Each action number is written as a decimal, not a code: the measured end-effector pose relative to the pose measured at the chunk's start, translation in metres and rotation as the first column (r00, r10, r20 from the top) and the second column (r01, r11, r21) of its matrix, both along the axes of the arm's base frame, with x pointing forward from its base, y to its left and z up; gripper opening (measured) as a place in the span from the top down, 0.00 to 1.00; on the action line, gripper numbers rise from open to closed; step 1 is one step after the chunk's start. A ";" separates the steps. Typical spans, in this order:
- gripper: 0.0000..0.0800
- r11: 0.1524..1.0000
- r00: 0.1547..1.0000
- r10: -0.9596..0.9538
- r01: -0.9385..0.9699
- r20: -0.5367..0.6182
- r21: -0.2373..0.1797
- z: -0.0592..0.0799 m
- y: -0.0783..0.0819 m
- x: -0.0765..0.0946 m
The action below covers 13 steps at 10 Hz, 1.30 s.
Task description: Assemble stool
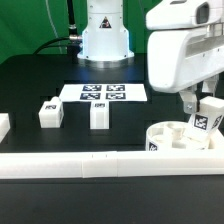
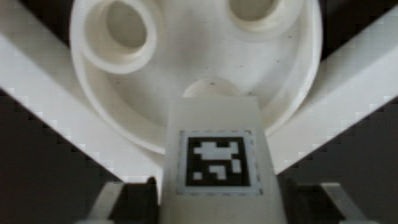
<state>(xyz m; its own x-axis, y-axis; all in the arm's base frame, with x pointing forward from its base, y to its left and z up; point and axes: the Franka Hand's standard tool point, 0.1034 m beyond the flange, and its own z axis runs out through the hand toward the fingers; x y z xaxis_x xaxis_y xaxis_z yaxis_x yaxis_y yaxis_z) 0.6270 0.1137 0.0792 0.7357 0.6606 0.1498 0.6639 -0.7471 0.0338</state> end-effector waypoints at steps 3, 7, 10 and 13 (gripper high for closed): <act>0.58 0.980 0.980 -0.197 0.197 -0.005 0.036 0.000 0.000 0.001; 0.58 0.883 0.886 -0.462 0.464 -0.042 0.069 0.000 0.001 0.000; 0.58 0.668 0.676 -0.729 0.737 -0.106 0.101 -0.001 0.001 -0.005; 0.58 0.415 0.427 -0.889 0.904 -0.167 0.104 -0.001 0.003 -0.007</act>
Offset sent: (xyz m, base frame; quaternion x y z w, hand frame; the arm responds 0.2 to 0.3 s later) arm 0.0000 0.0000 0.0000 0.0000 0.0000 0.1938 0.9810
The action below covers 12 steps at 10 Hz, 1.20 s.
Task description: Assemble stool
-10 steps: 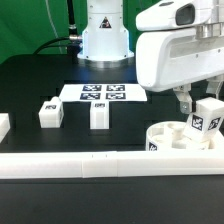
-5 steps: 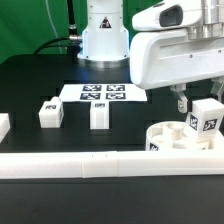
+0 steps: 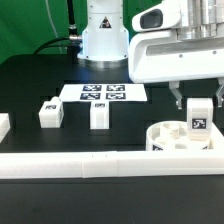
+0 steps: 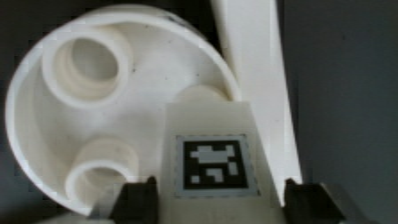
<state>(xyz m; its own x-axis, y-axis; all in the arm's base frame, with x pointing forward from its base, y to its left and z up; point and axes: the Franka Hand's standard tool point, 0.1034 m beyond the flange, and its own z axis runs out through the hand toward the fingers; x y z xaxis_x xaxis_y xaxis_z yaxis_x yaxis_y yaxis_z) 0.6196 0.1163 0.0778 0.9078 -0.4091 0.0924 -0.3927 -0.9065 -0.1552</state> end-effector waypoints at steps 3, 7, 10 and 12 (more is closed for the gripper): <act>0.58 0.975 0.976 -0.218 0.219 -0.019 0.044 0.000 0.001 0.000; 0.58 0.901 0.905 -0.421 0.425 -0.063 0.085 0.000 0.002 0.000; 0.58 0.767 0.778 -0.614 0.628 -0.132 0.130 0.000 0.005 -0.001; 0.58 0.651 0.668 -0.723 0.744 -0.173 0.150 -0.001 0.008 0.000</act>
Offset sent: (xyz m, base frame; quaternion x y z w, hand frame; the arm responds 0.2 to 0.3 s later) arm 0.0000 0.0000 0.0000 0.0000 0.0000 0.1938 0.9810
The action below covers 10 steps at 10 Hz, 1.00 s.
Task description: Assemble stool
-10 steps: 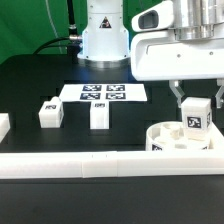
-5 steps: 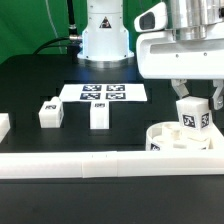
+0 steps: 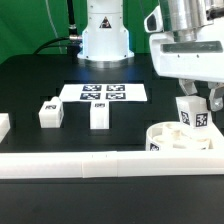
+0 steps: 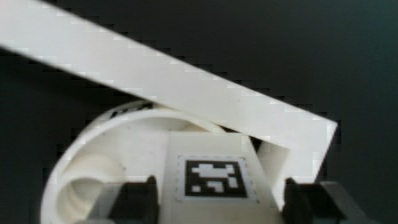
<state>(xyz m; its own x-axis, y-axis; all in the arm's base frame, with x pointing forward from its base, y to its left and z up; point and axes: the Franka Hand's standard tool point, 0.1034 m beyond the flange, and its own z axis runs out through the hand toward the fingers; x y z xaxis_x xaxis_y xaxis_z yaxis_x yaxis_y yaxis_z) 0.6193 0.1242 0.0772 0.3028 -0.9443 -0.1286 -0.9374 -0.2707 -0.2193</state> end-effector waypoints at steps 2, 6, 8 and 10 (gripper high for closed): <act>0.58 0.984 0.985 -0.172 0.173 -0.030 0.034 0.001 0.005 0.001; 0.58 0.896 0.899 -0.425 0.434 -0.104 0.098 -0.001 0.002 0.001; 0.58 0.883 0.887 -0.447 0.458 -0.112 0.102 -0.001 0.002 0.001; 0.46 0.889 0.893 -0.436 0.446 -0.109 0.101 -0.002 0.002 0.001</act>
Offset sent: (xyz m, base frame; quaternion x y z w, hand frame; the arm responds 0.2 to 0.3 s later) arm 0.0026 -0.0068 0.0020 -0.0159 0.0043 0.2345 0.9720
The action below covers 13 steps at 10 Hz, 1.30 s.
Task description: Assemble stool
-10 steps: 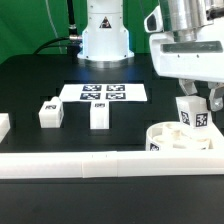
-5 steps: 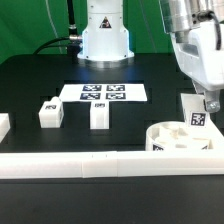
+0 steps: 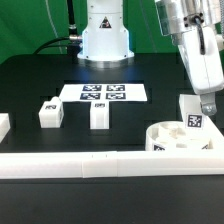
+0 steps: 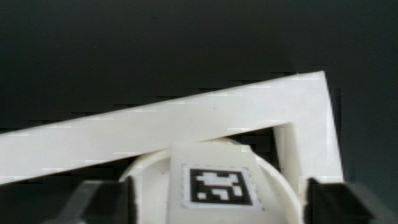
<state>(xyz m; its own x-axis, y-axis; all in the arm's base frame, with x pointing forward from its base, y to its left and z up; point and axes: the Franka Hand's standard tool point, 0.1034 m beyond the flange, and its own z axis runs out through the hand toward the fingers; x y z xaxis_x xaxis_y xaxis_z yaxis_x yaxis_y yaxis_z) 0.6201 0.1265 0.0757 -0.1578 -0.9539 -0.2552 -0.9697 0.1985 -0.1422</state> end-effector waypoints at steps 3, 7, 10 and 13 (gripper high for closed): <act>0.20 0.998 0.998 0.057 -0.057 0.004 0.012 0.014 0.005 0.002; 0.19 0.955 0.953 0.296 -0.294 0.060 -0.041 0.017 0.009 0.002; 0.19 0.842 0.838 0.539 -0.533 0.087 -0.088 0.025 0.005 0.006; 0.19 0.699 0.696 0.714 -0.700 0.079 -0.146 0.033 0.013 0.008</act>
Offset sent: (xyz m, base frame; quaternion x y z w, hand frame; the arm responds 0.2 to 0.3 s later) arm -0.0067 0.0233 0.0260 -0.0216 -0.0333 -0.0186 0.9990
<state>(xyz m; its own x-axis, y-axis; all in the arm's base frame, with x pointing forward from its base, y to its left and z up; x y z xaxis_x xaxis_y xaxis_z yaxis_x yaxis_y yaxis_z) 0.6283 0.1400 0.1091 0.5987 -0.7912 -0.1251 -0.7913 -0.5600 -0.2455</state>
